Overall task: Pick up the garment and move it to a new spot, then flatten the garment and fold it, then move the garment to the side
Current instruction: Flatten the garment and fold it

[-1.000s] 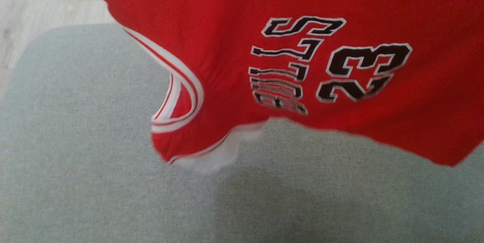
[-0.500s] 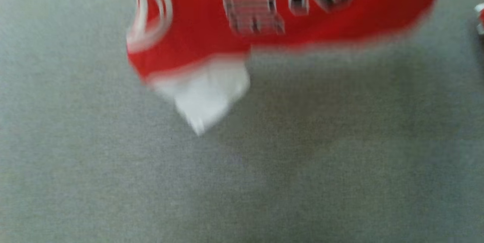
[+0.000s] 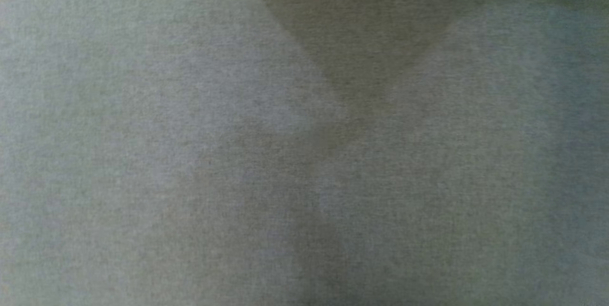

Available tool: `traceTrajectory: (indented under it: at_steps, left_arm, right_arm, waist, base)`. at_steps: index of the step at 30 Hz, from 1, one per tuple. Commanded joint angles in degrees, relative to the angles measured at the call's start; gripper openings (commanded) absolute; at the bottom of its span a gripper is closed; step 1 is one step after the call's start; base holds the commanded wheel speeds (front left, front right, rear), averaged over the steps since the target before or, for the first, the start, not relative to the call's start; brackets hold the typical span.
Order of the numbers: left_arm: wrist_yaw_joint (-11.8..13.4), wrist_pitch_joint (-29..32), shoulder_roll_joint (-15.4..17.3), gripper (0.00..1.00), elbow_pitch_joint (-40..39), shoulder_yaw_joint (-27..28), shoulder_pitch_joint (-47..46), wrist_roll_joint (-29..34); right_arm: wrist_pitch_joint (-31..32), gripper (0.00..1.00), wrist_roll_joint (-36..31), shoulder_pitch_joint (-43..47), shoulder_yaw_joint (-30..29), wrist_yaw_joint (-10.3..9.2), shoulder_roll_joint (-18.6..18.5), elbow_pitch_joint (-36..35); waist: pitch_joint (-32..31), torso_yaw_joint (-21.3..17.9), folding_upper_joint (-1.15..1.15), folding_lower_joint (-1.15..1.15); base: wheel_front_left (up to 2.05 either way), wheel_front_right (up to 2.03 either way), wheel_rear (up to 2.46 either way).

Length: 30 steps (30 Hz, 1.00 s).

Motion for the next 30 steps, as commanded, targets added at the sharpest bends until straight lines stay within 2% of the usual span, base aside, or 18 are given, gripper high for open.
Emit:
traceTrajectory:
  at_steps: [1,9,14,18,24,30]
  left_arm:
    - [0.08,-0.03,3.64,0.00,-2.35,3.78,1.03,0.82]
    - [1.87,-0.03,7.92,0.00,-12.44,8.35,26.90,3.82]
    - [4.83,-0.04,9.75,0.00,-17.51,9.92,44.35,4.16]
    - [6.71,-0.04,9.74,0.00,-20.13,10.09,55.96,4.53]
    - [8.57,-0.04,8.44,0.00,-22.28,11.02,67.34,4.11]
    - [7.94,-0.04,7.96,0.00,-24.44,12.16,74.21,5.13]
  right_arm:
    - [-0.97,0.00,-0.27,2.43,-0.70,-0.04,-0.11,-1.08]
    - [-4.64,0.00,1.37,21.16,-5.01,-0.04,0.96,-2.00]
    - [-4.29,0.00,2.12,36.87,-7.76,-0.04,2.63,-7.81]
    - [-3.46,0.00,2.01,47.99,-9.77,-0.04,4.61,-12.97]
    - [-2.56,0.00,0.70,58.67,-11.88,-0.04,7.28,-18.72]
    - [-1.96,0.00,-1.27,67.18,-15.34,-0.04,9.96,-25.86]
  waist:
    - [0.58,0.74,0.00,-0.02]
    - [-3.80,0.49,0.00,-0.02]
    - [-8.06,-0.41,0.00,-0.02]
    - [-10.57,-1.11,0.00,-0.02]
    - [-12.78,-1.73,0.00,-0.02]
    - [-13.39,-1.38,0.00,-0.02]
  base:
    - [0.00,0.00,0.00]
    - [0.00,0.00,0.00]
    - [0.00,0.00,0.00]
    - [0.00,0.00,0.00]
    - [0.00,0.00,0.00]
    - [0.00,0.00,0.00]
